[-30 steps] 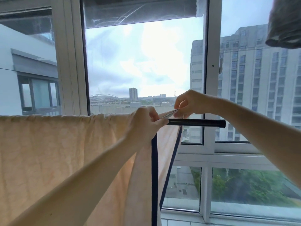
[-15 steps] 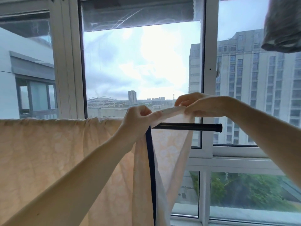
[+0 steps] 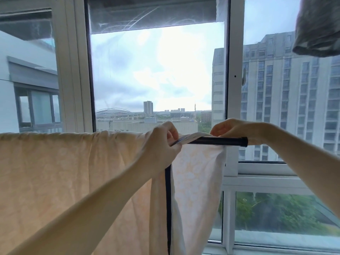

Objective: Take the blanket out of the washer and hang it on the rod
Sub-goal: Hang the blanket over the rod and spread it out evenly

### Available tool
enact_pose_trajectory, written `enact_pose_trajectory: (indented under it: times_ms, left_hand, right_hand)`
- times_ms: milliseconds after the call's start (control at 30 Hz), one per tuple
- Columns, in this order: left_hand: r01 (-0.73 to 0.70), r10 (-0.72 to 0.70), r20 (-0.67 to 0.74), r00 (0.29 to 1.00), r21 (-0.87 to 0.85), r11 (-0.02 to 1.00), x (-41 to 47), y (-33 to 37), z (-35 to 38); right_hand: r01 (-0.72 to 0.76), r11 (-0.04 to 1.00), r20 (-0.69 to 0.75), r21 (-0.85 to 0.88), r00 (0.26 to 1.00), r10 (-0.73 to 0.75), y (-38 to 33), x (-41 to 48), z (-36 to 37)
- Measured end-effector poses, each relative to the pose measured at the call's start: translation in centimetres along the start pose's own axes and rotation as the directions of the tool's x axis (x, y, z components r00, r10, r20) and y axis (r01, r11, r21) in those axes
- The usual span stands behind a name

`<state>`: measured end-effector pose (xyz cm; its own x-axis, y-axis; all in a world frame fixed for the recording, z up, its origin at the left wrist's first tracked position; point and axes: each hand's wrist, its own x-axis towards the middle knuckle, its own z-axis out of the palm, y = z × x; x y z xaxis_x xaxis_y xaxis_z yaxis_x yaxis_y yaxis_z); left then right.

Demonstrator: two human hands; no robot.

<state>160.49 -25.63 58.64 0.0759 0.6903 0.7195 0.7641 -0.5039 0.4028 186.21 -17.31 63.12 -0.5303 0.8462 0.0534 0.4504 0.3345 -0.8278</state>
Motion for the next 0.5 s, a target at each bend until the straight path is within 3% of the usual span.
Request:
enact_pose_trajectory:
  times_ms: [133,267,400,500]
  left_hand:
    - [-0.035,0.035,-0.007,0.999,0.016,0.999,-0.4,0.2,0.3]
    - [-0.045,0.045,0.008,0.999,0.014,0.999,-0.6,0.2,0.7]
    - [-0.067,0.067,0.001,0.998,0.036,0.997,-1.3,0.0,1.2]
    - [-0.132,0.139,-0.04,0.989,0.147,0.98,-2.2,0.0,1.6]
  right_hand:
    - [0.013,0.996,0.076,0.086,0.997,-0.02,1.7,-0.3,1.0]
    - [0.059,0.968,0.05,0.243,0.996,-0.073,2.8,-1.2,3.0]
    - [0.037,0.956,0.01,0.29,0.999,-0.042,3.8,-1.5,5.4]
    - [0.085,0.933,-0.032,0.35,0.996,-0.078,4.9,-1.4,6.9]
